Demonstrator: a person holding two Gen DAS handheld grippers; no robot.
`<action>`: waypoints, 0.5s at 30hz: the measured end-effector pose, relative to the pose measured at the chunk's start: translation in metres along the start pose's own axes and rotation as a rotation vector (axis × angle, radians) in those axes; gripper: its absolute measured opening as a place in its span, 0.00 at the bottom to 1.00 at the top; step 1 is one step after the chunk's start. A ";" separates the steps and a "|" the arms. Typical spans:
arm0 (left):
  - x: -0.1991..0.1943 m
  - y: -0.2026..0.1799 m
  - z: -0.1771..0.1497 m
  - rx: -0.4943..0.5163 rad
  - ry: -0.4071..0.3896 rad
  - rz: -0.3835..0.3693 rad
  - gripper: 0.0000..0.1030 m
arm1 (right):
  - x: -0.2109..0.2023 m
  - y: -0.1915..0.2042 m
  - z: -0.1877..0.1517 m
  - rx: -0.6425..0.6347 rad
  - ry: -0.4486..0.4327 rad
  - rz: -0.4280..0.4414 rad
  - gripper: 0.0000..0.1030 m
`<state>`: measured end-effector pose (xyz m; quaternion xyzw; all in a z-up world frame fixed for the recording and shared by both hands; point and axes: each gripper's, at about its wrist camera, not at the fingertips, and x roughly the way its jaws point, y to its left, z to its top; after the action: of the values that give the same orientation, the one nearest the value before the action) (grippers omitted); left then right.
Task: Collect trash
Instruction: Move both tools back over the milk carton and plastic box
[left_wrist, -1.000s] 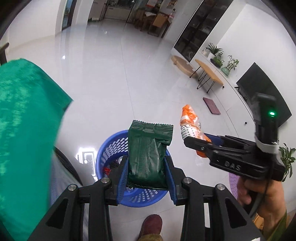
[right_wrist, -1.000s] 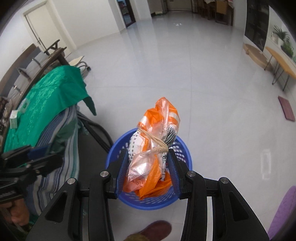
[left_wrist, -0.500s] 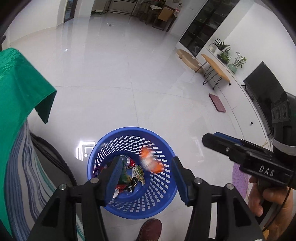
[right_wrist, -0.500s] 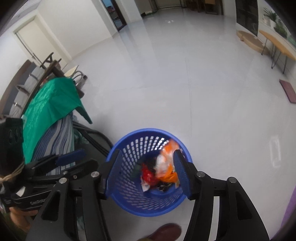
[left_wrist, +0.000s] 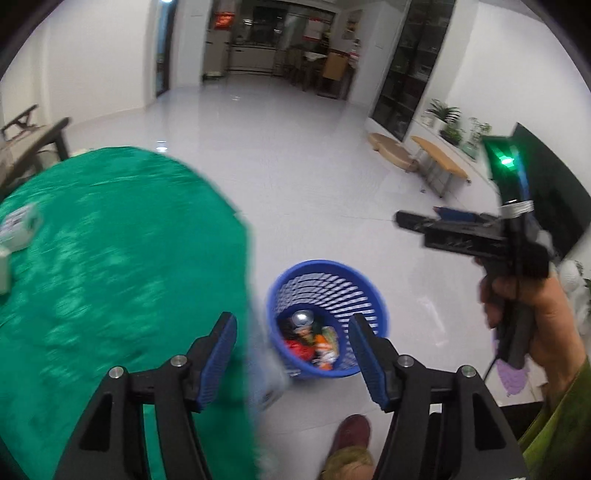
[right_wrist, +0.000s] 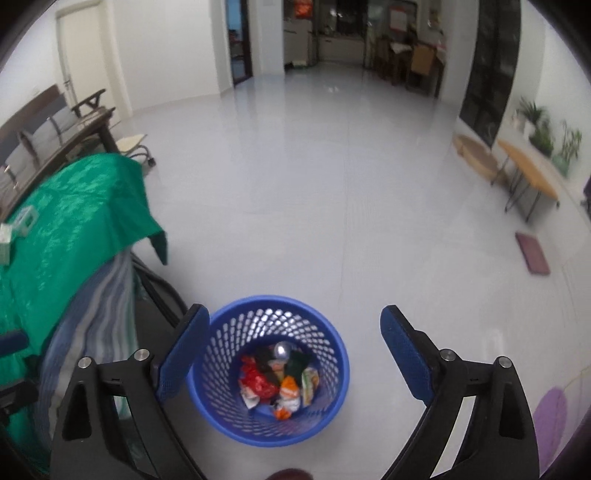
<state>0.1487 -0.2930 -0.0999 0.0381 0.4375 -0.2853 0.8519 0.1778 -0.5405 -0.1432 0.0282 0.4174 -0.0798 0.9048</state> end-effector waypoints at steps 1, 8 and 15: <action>-0.009 0.014 -0.009 -0.021 -0.007 0.040 0.62 | -0.009 0.013 0.003 -0.024 -0.025 0.005 0.94; -0.051 0.103 -0.055 -0.176 -0.044 0.289 0.62 | -0.064 0.137 0.002 -0.169 -0.187 0.167 0.98; -0.070 0.166 -0.084 -0.298 -0.075 0.455 0.62 | -0.065 0.246 -0.030 -0.290 -0.156 0.340 0.98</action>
<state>0.1422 -0.0967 -0.1287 -0.0011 0.4232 -0.0203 0.9058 0.1549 -0.2861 -0.1175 -0.0382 0.3424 0.1325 0.9294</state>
